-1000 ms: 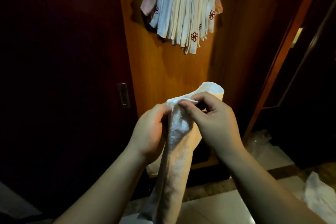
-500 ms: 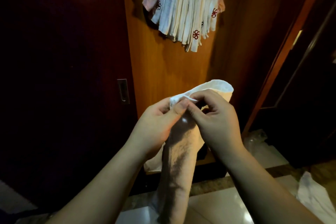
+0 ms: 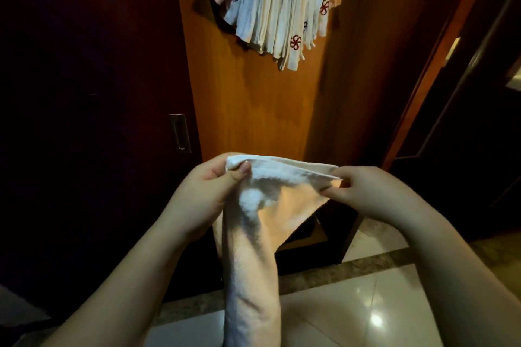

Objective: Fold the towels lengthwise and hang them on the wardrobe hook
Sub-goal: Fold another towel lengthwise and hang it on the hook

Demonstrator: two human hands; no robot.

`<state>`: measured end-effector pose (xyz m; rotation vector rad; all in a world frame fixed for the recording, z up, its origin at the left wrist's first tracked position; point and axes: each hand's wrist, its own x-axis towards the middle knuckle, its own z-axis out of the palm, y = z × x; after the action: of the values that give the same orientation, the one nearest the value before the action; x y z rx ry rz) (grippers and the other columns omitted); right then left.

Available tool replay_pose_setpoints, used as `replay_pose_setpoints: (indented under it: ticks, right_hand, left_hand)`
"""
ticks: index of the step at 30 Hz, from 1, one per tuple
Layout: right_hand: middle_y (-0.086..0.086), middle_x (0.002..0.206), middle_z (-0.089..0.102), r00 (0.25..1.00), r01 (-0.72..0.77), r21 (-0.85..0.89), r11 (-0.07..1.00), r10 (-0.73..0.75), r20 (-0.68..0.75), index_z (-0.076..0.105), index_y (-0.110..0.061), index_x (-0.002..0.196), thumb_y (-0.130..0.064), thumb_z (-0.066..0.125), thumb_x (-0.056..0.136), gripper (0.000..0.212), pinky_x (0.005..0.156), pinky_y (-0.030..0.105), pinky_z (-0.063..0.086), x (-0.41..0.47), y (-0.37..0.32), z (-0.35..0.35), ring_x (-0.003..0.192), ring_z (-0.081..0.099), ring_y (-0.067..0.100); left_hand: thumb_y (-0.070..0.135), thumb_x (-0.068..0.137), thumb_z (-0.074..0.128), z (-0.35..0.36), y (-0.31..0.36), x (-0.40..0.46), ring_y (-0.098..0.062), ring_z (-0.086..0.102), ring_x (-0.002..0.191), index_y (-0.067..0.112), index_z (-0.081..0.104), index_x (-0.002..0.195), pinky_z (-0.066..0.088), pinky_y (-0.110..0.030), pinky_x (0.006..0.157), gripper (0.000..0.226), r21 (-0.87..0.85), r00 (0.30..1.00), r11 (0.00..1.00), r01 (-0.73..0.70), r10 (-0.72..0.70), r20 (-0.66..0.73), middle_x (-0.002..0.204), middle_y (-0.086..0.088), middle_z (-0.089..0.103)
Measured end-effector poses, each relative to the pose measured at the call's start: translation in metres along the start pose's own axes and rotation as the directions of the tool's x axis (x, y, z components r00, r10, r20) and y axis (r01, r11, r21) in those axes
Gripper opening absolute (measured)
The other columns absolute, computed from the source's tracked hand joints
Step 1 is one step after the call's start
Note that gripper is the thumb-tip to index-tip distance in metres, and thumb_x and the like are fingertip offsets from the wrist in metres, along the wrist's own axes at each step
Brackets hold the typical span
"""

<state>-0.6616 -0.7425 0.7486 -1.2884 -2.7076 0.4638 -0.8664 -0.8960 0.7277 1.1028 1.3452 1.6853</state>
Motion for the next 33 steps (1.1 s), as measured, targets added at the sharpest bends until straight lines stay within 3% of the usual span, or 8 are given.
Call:
replay_pose_setpoints:
  ticks: [6,11,13,15,18,25,29,33]
  right_hand:
    - [-0.01,0.083,0.066,0.961,0.221,0.327,0.919,-0.148,-0.233,0.064,-0.03,0.084,-0.04,0.072,0.083,0.012,0.068,0.029,0.048,-0.014,0.008,-0.023,0.078,0.061,0.004]
    - [-0.015,0.09,0.071,0.94,0.32,0.788,0.526,-0.07,-0.335,0.058,-0.035,0.108,-0.037,0.072,0.075,0.036,0.071,0.022,0.055,-0.021,0.002,0.01,0.085,0.07,0.006]
    - [-0.008,0.091,0.073,0.941,0.314,0.841,0.44,-0.027,-0.337,0.07,-0.034,0.097,-0.051,0.074,0.072,0.031,0.08,0.036,0.057,-0.019,0.002,0.02,0.088,0.07,0.015]
    - [-0.009,0.088,0.07,0.924,0.348,0.831,0.434,-0.008,-0.382,0.071,-0.039,0.09,-0.066,0.071,0.071,0.033,0.083,0.041,0.055,-0.019,0.001,0.026,0.087,0.067,0.016]
    - [-0.019,0.082,0.067,0.838,0.456,0.758,0.466,0.063,-0.543,0.066,-0.048,0.084,-0.053,0.062,0.086,0.007,0.07,0.021,0.051,-0.019,-0.004,0.03,0.078,0.062,0.0]
    - [-0.032,0.092,0.062,0.55,0.633,0.404,0.66,-0.016,-0.835,0.058,-0.049,0.097,-0.037,0.054,0.095,0.012,0.069,0.01,0.045,-0.016,-0.001,0.027,0.082,0.059,-0.007]
    - [-0.018,0.087,0.068,0.72,0.569,0.632,0.525,0.053,-0.692,0.066,-0.051,0.09,-0.054,0.065,0.08,0.011,0.067,0.02,0.05,-0.015,0.0,0.017,0.078,0.062,0.0]
    - [-0.001,0.109,0.074,0.956,0.271,0.914,0.303,-0.195,-0.219,0.074,-0.034,0.107,-0.057,0.088,0.052,0.061,0.079,0.028,0.058,-0.016,0.015,0.011,0.099,0.071,0.018]
  left_hand:
    - [0.055,0.071,0.079,-0.017,-0.003,-0.007,-0.013,0.068,0.082,0.025,0.077,0.095,0.054,-0.022,0.073,0.038,-0.023,0.998,0.998,-0.055,0.054,-0.033,0.09,-0.002,0.074]
    - [0.046,0.07,0.07,-0.02,-0.002,-0.006,-0.012,0.068,0.078,0.024,0.078,0.089,0.055,-0.022,0.073,0.03,-0.072,0.989,0.993,-0.09,0.08,-0.128,0.086,-0.002,0.075]
    - [0.044,0.071,0.069,-0.018,-0.003,-0.006,-0.013,0.068,0.081,0.023,0.079,0.09,0.056,-0.022,0.075,0.03,-0.075,0.988,0.993,-0.094,0.084,-0.127,0.089,-0.003,0.075]
    - [0.041,0.074,0.067,-0.018,-0.003,-0.007,-0.013,0.068,0.083,0.023,0.078,0.091,0.055,-0.022,0.076,0.027,-0.074,0.988,0.993,-0.097,0.087,-0.128,0.091,-0.004,0.075]
    - [0.054,0.074,0.073,-0.018,-0.001,-0.009,-0.013,0.067,0.088,0.026,0.077,0.095,0.054,-0.026,0.082,0.036,-0.004,0.986,0.992,-0.124,0.123,-0.113,0.094,-0.002,0.075]
    - [0.055,0.075,0.072,-0.01,0.005,-0.004,-0.016,0.067,0.085,0.025,0.076,0.093,0.051,-0.036,0.083,0.035,-0.007,0.97,0.98,-0.201,0.198,-0.14,0.09,-0.001,0.074]
    - [0.037,0.073,0.068,-0.002,0.01,0.002,-0.013,0.068,0.075,0.021,0.078,0.084,0.056,-0.024,0.071,0.022,-0.14,0.98,0.977,-0.161,0.142,-0.137,0.082,-0.003,0.074]
    - [0.036,0.07,0.067,0.002,0.012,0.002,-0.01,0.067,0.069,0.022,0.078,0.08,0.054,-0.02,0.067,0.021,-0.157,0.985,0.976,-0.152,0.136,-0.108,0.078,-0.002,0.073]
